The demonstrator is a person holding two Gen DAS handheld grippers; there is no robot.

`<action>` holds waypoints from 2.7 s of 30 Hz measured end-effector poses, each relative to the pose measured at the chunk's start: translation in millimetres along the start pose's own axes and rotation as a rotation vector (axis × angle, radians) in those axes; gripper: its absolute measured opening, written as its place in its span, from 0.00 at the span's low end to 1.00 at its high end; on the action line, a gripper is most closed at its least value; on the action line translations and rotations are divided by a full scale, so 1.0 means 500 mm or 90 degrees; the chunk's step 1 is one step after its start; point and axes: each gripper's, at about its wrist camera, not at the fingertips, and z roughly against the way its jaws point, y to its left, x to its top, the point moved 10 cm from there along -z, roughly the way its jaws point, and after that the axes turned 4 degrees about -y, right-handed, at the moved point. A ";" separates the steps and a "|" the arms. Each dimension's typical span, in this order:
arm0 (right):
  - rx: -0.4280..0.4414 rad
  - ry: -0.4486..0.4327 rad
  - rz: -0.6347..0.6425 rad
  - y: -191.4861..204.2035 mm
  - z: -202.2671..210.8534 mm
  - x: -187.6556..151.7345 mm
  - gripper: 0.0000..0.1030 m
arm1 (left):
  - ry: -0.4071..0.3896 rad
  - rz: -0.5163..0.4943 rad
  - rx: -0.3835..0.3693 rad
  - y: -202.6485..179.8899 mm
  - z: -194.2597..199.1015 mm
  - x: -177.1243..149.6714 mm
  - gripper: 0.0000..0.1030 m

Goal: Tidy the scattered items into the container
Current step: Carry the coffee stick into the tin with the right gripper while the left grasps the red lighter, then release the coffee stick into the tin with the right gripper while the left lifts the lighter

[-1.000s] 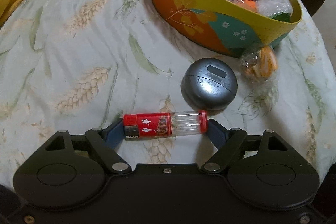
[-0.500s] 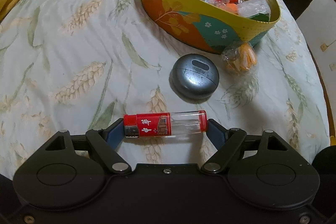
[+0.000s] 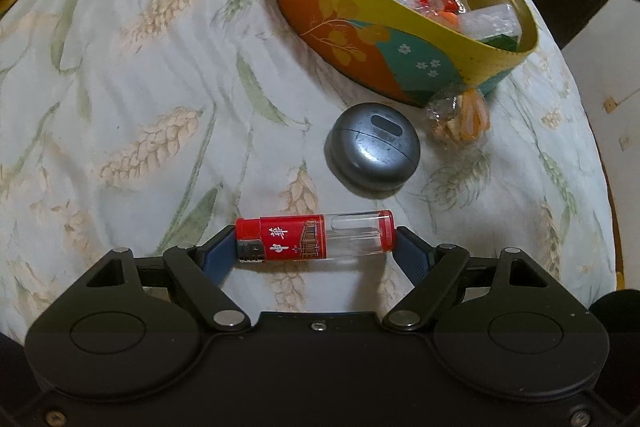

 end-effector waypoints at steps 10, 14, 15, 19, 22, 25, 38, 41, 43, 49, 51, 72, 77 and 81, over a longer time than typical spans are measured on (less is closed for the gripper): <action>-0.043 -0.011 -0.081 -0.061 0.004 -0.064 0.92 | -0.002 0.011 -0.012 0.001 -0.001 0.001 0.78; -0.040 0.007 -0.088 -0.083 0.038 -0.113 0.96 | -0.004 0.011 -0.014 0.000 0.000 0.001 0.78; -0.041 0.007 -0.092 -0.089 0.047 -0.123 0.96 | -0.005 0.011 -0.013 0.000 0.001 0.001 0.78; -0.056 0.011 -0.099 -0.114 0.077 -0.160 0.96 | -0.006 0.005 -0.010 -0.003 0.002 0.001 0.78; -0.062 0.019 -0.107 -0.127 0.095 -0.187 0.96 | -0.008 -0.001 -0.006 -0.004 0.004 0.001 0.78; -0.062 0.026 -0.115 -0.132 0.108 -0.210 0.97 | -0.011 -0.009 0.000 -0.005 0.007 0.001 0.78; -0.040 0.027 -0.163 -0.134 0.104 -0.312 1.00 | -0.027 -0.047 0.035 -0.017 0.018 0.006 0.78; -0.031 0.027 -0.183 -0.136 0.098 -0.327 1.00 | -0.037 -0.054 0.036 -0.021 0.025 0.012 0.78; -0.024 0.008 -0.188 -0.136 0.102 -0.319 1.00 | -0.038 -0.060 0.039 -0.023 0.027 0.015 0.78; -0.020 0.009 -0.206 -0.140 0.096 -0.323 1.00 | -0.059 -0.053 0.038 -0.029 0.047 0.042 0.78; -0.016 0.011 -0.204 -0.138 0.094 -0.324 1.00 | -0.073 -0.051 0.036 -0.034 0.058 0.060 0.78; -0.001 0.017 -0.205 -0.124 0.074 -0.334 1.00 | -0.202 -0.077 -0.021 -0.162 0.140 0.283 0.78; 0.003 0.010 -0.214 -0.127 0.074 -0.331 1.00 | -0.210 -0.094 -0.024 -0.186 0.132 0.305 0.78; 0.002 0.011 -0.215 -0.126 0.070 -0.333 1.00 | -0.204 -0.113 -0.022 -0.203 0.107 0.329 0.78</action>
